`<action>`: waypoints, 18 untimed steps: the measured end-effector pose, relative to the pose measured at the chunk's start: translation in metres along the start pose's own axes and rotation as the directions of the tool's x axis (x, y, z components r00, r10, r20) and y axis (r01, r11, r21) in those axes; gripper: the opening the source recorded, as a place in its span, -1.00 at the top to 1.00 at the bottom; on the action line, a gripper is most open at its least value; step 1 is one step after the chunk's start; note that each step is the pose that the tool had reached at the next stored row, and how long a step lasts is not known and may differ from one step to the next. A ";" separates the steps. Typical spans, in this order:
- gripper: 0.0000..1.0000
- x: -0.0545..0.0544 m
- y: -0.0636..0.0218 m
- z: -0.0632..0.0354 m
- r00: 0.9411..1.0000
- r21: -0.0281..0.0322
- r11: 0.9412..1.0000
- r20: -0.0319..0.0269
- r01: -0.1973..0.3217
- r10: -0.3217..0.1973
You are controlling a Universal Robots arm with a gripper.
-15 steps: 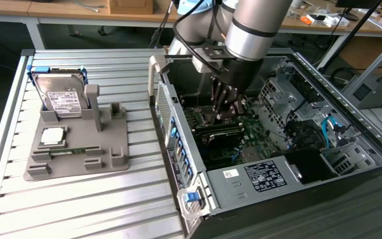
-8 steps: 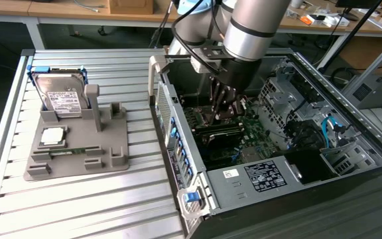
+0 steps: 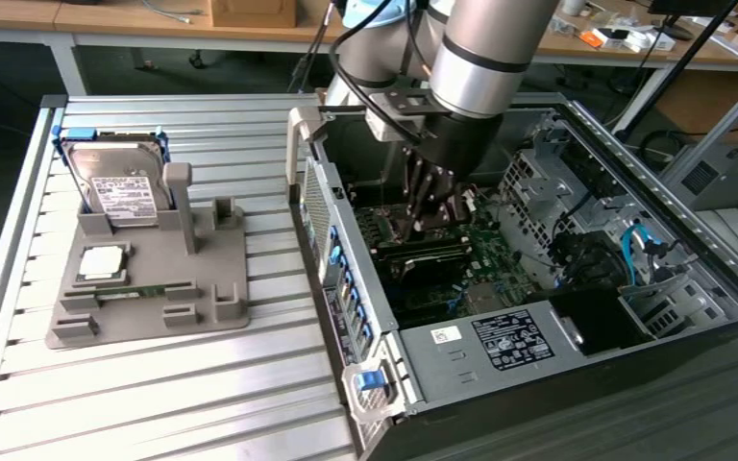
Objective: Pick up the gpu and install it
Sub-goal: 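Press down on the gpu until it lock into place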
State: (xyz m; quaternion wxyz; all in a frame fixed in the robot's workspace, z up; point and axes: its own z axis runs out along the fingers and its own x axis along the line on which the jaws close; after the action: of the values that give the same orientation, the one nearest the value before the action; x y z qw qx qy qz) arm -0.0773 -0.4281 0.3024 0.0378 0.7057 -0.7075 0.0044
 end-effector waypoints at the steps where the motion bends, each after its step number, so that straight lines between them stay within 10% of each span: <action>1: 0.79 0.000 0.0004 0.0001 1.000 0.000 1.000 0.000 0.000 0.000; 18: 0.79 0.001 0.0097 0.0080 1.000 0.000 1.000 0.000 0.000 0.000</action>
State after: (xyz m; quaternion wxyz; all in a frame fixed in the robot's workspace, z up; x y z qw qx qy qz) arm -0.0874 -0.4291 0.2950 0.0378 0.7057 -0.7075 0.0043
